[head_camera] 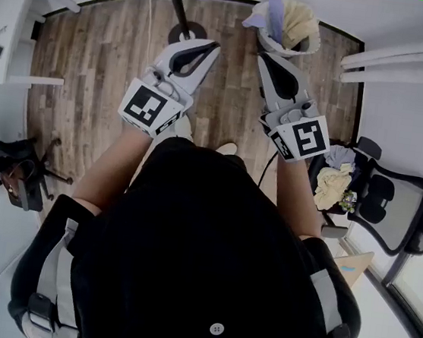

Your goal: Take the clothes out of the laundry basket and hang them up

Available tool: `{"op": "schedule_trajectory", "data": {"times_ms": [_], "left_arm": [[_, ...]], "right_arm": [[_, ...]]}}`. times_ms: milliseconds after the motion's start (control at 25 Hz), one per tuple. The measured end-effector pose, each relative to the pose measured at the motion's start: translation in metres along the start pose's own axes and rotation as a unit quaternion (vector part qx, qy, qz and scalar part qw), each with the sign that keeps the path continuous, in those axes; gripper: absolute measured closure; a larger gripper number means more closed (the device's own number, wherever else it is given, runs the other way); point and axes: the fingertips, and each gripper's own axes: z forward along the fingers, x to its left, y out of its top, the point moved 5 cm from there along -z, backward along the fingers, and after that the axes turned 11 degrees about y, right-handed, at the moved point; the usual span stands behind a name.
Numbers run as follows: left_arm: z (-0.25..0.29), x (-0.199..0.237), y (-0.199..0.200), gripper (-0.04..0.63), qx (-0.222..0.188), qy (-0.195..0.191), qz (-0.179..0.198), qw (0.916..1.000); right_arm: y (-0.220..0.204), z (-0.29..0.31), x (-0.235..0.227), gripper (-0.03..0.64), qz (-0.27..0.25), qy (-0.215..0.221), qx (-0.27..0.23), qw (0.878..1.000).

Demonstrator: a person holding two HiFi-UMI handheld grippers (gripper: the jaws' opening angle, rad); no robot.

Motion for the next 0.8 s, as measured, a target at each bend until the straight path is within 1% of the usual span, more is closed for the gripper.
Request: {"op": "schedule_trajectory", "data": {"times_ms": [240, 440, 800], "left_arm": [[-0.009, 0.001, 0.000, 0.594, 0.009, -0.004, 0.004, 0.9999], [-0.012, 0.000, -0.004, 0.594, 0.009, -0.005, 0.003, 0.9999], [-0.015, -0.003, -0.010, 0.594, 0.009, -0.004, -0.005, 0.9999]], "right_arm": [[0.004, -0.006, 0.007, 0.627, 0.003, -0.010, -0.002, 1.000], [0.004, -0.011, 0.007, 0.627, 0.021, -0.017, -0.014, 1.000], [0.001, -0.016, 0.011, 0.627, 0.021, -0.019, -0.007, 1.000]]}}
